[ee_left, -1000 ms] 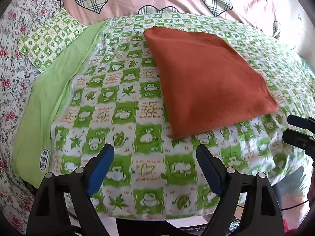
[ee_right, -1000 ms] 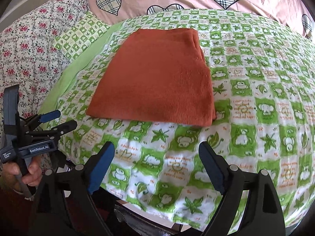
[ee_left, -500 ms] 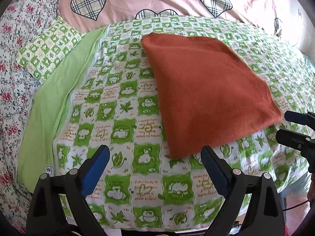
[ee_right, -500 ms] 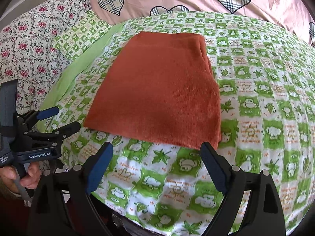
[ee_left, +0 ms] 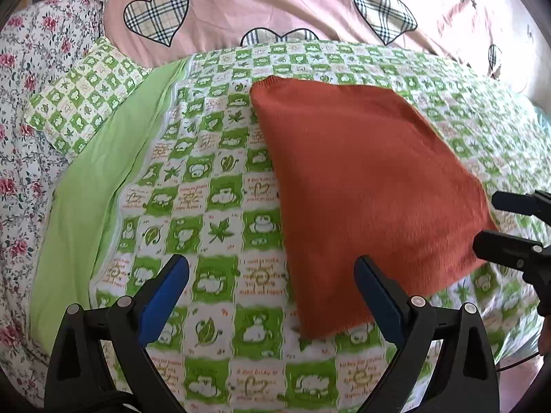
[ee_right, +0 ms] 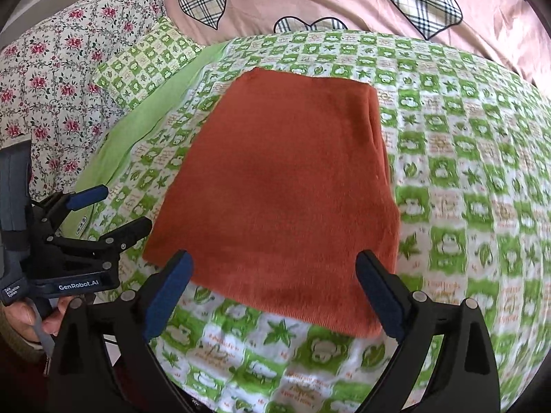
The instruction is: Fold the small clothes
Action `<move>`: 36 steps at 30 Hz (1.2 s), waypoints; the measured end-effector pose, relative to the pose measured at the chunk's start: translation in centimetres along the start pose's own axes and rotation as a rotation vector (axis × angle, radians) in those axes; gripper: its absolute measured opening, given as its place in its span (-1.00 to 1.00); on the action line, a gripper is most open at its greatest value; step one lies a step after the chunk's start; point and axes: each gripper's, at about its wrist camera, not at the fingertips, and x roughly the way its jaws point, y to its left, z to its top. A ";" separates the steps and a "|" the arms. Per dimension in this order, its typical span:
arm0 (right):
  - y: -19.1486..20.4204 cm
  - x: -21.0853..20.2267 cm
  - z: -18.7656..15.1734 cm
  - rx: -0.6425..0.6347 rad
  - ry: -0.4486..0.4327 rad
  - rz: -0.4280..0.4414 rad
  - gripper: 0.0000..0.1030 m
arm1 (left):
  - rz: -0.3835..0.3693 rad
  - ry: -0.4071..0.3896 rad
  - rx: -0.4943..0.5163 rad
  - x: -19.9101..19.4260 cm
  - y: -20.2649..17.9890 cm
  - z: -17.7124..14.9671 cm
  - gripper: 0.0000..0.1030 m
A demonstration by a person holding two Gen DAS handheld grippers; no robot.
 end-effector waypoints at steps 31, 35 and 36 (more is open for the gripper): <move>-2.9 1.7 1.7 0.073 0.000 0.026 0.90 | -0.062 0.022 -0.026 1.6 -0.8 1.6 0.90; -2.7 1.7 1.3 0.074 0.005 0.029 0.90 | -0.070 0.021 -0.020 1.6 -0.7 1.6 0.90; -2.7 1.7 1.3 0.074 0.005 0.029 0.90 | -0.071 0.021 -0.019 1.6 -0.7 1.6 0.90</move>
